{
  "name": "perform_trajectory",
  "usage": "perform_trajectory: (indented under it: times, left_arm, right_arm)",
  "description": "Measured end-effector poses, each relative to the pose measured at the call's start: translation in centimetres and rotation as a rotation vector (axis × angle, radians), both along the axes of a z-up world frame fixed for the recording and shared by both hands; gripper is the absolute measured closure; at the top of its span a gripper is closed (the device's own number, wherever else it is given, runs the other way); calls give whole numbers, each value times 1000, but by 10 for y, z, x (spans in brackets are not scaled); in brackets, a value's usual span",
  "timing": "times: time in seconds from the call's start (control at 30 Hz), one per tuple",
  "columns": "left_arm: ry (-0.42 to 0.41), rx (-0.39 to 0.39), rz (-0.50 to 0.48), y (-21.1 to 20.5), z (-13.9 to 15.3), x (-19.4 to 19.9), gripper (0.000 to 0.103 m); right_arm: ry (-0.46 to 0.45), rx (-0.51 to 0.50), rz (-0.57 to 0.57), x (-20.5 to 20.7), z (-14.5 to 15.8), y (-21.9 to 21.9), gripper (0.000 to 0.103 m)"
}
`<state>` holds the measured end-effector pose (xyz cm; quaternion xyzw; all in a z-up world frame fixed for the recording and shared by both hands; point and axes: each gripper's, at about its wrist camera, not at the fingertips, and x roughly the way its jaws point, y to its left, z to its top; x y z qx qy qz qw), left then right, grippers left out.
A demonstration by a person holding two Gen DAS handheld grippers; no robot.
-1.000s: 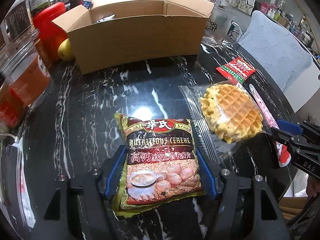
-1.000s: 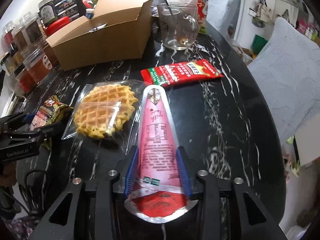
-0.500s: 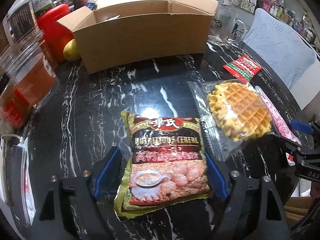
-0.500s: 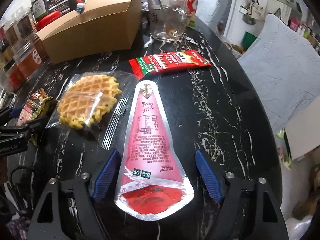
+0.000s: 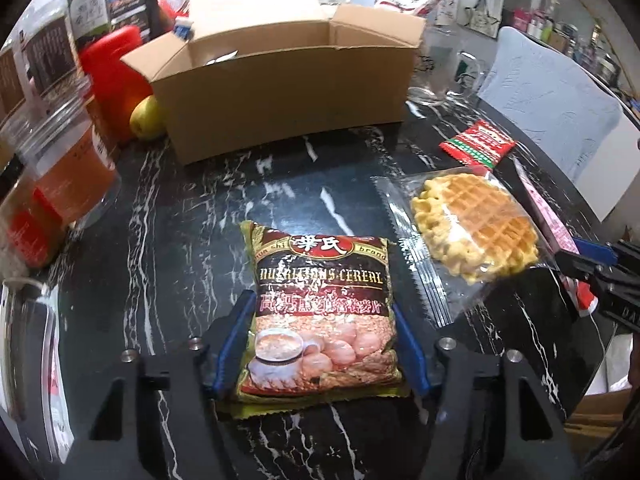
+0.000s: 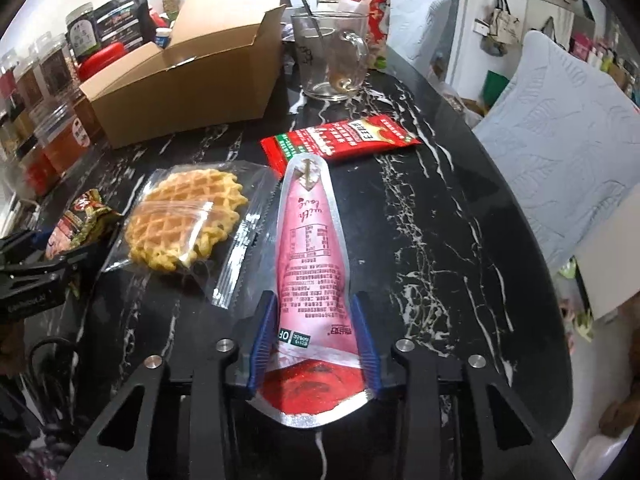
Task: Organize snacks
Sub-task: 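Lift the cereal packet and pink pouch and carry both over the box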
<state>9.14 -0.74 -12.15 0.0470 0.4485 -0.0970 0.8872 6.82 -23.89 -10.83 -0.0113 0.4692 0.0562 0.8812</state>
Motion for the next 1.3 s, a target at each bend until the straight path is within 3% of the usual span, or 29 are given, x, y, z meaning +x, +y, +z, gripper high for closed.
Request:
perform_trajectory:
  times: [0.07,0.1,0.13,0.4,0.47,0.73,1.07,1.3]
  left_arm:
    - [-4,-4,-4,0,1,-1,39]
    - [-3,-6,-6,1,1,-1,40]
    - [2,-17,-6,2,2,-1,40]
    - [21,-89,-5,5,6,1,44]
    - [29,-99,-14,4,7,1,49]
    - [17,-129,-15,8,20,0,51]
    - [-104,-150,-12,19,70,3,51]
    - [-250,-191,-30,24,120,9,51]
  right_arm:
    - [9,78,26,0,1,-2,71]
    - [24,185,46,1,2,-7,71]
    - [25,230,42,1,3,-10,71]
    - [0,214,30,-4,7,-2,71]
    - [-7,225,40,-6,11,0,71]
    - [-48,261,127,-10,31,19,71]
    - [-94,318,229,2,52,42,71]
    - [-184,362,321,16,92,61,71]
